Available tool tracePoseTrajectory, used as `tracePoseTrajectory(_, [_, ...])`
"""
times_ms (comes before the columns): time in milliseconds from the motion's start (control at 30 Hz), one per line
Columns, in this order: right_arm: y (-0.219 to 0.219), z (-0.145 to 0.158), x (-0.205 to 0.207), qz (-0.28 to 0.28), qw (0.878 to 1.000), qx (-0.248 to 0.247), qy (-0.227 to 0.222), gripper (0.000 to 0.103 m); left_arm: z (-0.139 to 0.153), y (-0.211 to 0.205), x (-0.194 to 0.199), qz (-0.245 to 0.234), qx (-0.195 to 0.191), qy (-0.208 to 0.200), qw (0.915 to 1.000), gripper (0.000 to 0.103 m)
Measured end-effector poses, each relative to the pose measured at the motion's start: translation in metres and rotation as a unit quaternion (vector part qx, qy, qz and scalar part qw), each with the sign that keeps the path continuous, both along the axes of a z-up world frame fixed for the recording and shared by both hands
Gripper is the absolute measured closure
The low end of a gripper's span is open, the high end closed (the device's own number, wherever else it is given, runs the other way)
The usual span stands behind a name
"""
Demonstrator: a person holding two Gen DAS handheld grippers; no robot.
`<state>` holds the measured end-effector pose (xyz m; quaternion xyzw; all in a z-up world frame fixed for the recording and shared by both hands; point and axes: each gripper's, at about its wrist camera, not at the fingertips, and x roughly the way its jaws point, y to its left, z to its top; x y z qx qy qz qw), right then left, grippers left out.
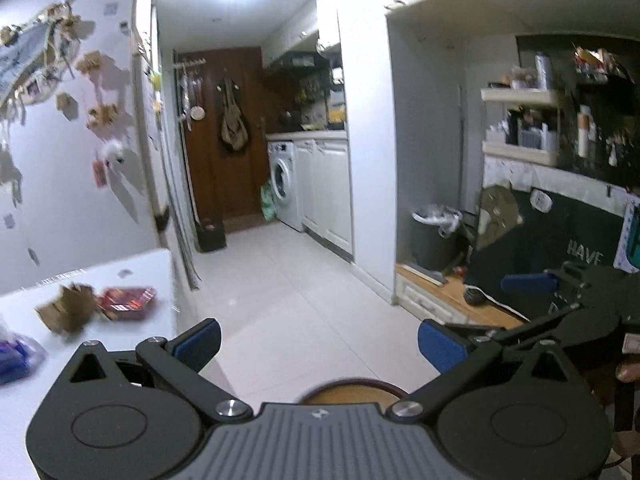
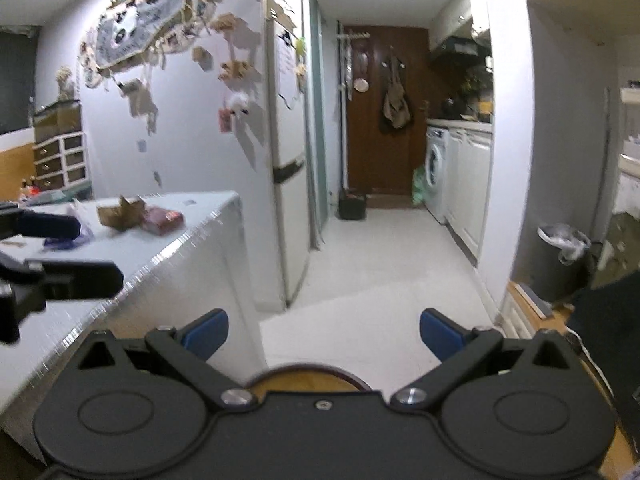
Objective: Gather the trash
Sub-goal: 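Withdraw both open grippers from the bin back toward the table, then grasp the blue-white wrapper bag with the left gripper while the right gripper grasps the red cigarette pack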
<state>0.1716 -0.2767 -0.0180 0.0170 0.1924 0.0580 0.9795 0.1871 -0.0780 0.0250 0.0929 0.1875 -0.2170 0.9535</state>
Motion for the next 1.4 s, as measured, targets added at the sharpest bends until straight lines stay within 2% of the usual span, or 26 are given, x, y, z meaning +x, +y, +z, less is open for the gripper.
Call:
tracePoseTrajectory(133, [0.023,0.015,0.016,0.027,1.0,0.006,-0.01,0.0,0.025,0.03,0.006,0.017,-0.005,-0.021,0.9996,0.0])
tracePoseTrajectory(233, [0.039,0.024,0.027,0.04,0.999,0.014,-0.013,0.0,0.038,0.054,0.015,0.041,0.012,-0.043,0.9982,0.0])
tracePoseTrajectory(367, [0.059,0.029,0.043,0.055,0.998,0.017,-0.013,0.0,0.045,0.09,0.033,0.077,0.026,-0.052,0.9954,0.0])
tracePoseTrajectory(467, [0.075,0.032,0.055,0.072,0.997,0.023,-0.015,0.0,0.043,0.124,0.054,0.105,0.019,-0.048,0.9931,0.0])
tracePoseTrajectory(733, [0.111,0.03,0.094,0.11,0.993,0.046,-0.019,0.0,0.016,0.226,0.117,0.189,0.0,-0.023,0.9817,0.0])
tracePoseTrajectory(967, [0.138,0.017,0.122,0.133,0.99,0.039,-0.018,0.0,-0.011,0.306,0.163,0.242,-0.068,0.013,0.9679,0.0])
tracePoseTrajectory(1167, [0.162,0.011,0.146,0.157,0.987,0.026,-0.022,0.0,-0.032,0.351,0.184,0.248,-0.126,0.039,0.9596,0.0])
tracePoseTrajectory(1300, [0.181,0.012,0.166,0.174,0.984,0.001,-0.042,0.0,-0.043,0.367,0.196,0.254,-0.139,0.068,0.9547,0.0])
tracePoseTrajectory(1400, [0.196,0.013,0.187,0.186,0.982,-0.02,-0.039,0.0,-0.051,0.378,0.203,0.256,-0.15,0.087,0.9509,0.0])
